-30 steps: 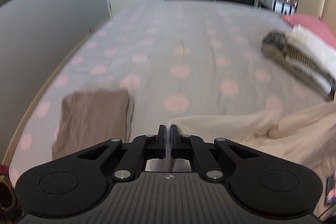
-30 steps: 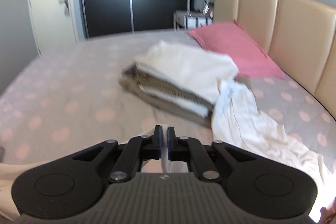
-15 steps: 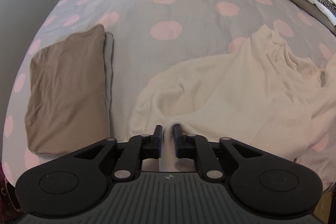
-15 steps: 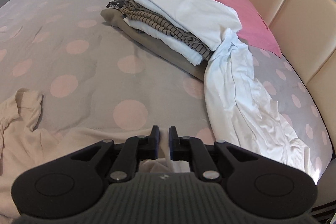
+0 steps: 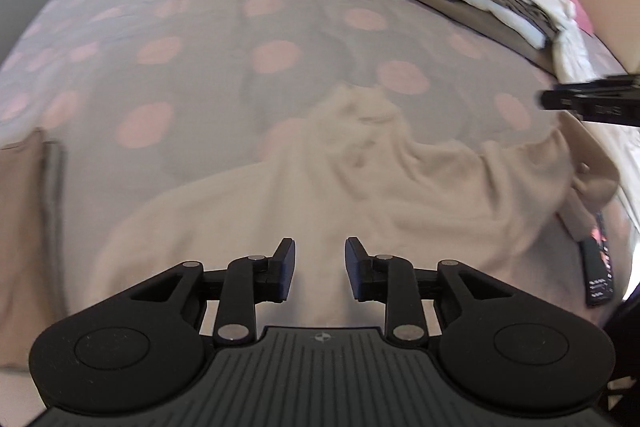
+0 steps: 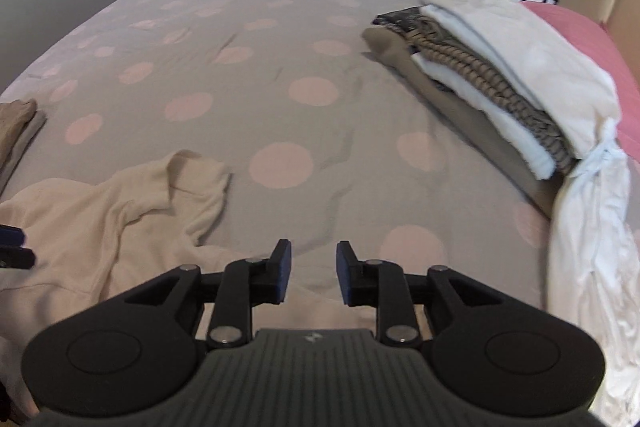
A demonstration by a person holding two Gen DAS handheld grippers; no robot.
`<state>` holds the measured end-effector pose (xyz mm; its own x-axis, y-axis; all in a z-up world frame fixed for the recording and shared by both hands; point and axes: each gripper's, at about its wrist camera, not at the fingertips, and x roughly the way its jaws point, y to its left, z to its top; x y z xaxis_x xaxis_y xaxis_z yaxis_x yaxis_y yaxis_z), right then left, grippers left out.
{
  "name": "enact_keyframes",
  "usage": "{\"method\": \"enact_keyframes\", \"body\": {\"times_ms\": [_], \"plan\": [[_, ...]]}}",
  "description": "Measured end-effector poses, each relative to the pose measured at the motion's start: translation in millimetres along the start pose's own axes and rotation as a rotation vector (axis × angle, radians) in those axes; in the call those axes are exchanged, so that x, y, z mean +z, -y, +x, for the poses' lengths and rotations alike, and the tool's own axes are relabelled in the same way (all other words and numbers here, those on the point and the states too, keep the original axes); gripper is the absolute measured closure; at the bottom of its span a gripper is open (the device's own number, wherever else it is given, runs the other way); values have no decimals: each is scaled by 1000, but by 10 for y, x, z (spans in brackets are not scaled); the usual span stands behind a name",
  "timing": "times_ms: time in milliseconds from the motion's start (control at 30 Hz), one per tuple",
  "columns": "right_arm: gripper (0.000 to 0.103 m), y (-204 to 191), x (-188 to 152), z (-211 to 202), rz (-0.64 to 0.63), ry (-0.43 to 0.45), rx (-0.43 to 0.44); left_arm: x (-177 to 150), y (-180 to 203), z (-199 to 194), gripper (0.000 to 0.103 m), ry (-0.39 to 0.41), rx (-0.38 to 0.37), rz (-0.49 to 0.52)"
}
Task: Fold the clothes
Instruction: 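Grasp the beige sweater's edge with both grippers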
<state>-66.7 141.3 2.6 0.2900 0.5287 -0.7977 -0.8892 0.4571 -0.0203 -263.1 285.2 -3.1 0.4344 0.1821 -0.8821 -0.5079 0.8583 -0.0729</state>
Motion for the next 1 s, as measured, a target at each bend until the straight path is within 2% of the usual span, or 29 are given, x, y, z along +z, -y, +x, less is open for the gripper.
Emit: {"method": "enact_keyframes", "body": {"times_ms": [133,200,267,400,500,567,633,667,700,733,867,1000], "plan": [[73,-156,21,205,-39,-17,88,36,201,228,76,-40,-38,43],[66,-226,31,295,-64,-20,116,56,247,314,72,-52,-52,44],[62,-267,27,379,-77,-29,141,70,275,364,60,-50,-72,40],[56,-331,9,561,-103,-61,160,104,328,471,60,-65,-105,40],[55,-344,-20,704,-100,-91,177,107,355,558,60,-92,-98,44],[55,-365,-43,765,-99,-108,192,94,342,579,66,-102,-92,47],[58,-391,-65,805,-102,-118,207,80,330,601,77,-112,-86,50],[68,-407,-72,804,-106,-117,215,74,324,611,85,-117,-84,51],[87,-419,-73,796,-109,-117,214,67,318,622,89,-122,-81,53],[90,-431,-74,788,-112,-117,213,61,311,632,94,-126,-78,54],[91,-413,-48,639,-107,-68,187,72,169,547,97,-102,-69,1],[92,-278,15,389,-45,18,127,98,-23,281,97,-6,-19,-74]]}}
